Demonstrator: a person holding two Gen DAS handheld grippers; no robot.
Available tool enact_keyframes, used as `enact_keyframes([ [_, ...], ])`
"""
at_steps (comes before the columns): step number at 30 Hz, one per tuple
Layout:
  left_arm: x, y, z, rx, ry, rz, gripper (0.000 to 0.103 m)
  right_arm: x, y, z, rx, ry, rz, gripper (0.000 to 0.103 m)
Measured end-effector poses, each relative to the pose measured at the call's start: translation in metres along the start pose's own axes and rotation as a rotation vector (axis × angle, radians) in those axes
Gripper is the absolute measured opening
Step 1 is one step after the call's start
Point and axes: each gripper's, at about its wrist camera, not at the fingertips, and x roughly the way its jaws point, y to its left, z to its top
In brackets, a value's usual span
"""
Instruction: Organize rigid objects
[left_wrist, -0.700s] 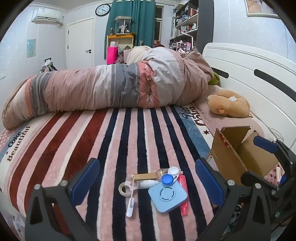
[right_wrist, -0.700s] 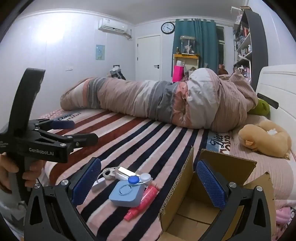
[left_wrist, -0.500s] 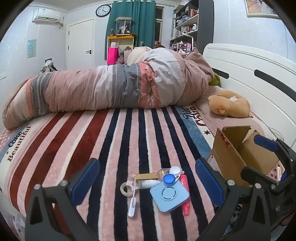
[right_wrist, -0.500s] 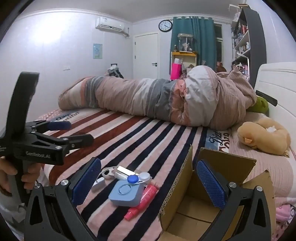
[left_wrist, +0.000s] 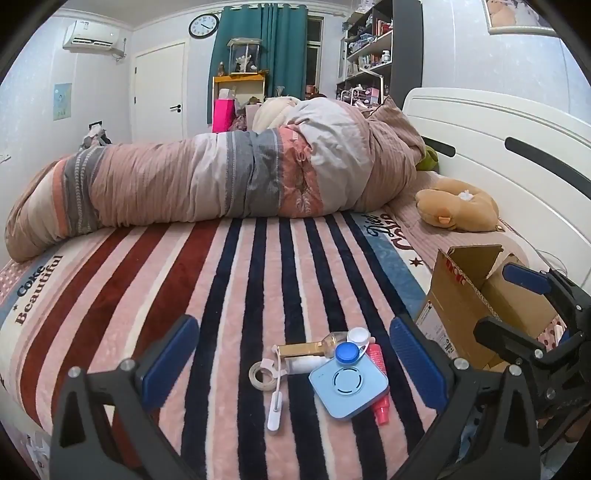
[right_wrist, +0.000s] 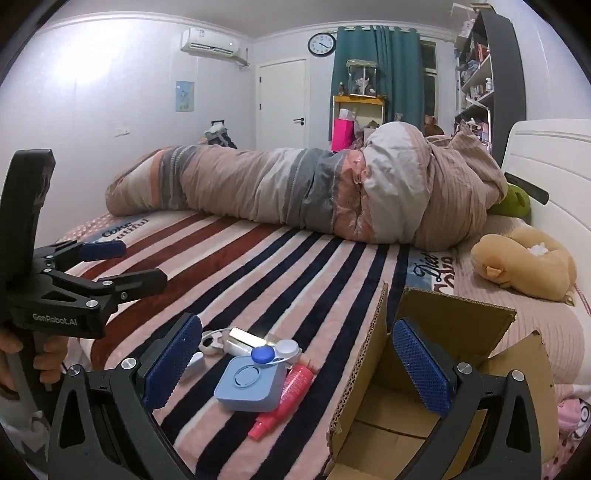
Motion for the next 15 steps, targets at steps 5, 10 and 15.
enact_keyframes([
  [5,-0.0021,0.0007,-0.0004,0.002,-0.006,0.000,0.103,0.0014,0.0005,0.0000,-0.002,0.003,-0.010,0.103],
  [10,-0.0035,-0.0004,-0.0006,0.009,-0.003,-0.001,0.103,-0.0007,-0.0018,-0.0017,0.005,0.002,-0.012,0.103],
  [15,-0.0050,-0.0026,-0.0019,0.011,-0.008,-0.003,0.103,-0.0019,-0.0032,-0.0025,0.007,0.001,-0.010,0.103],
])
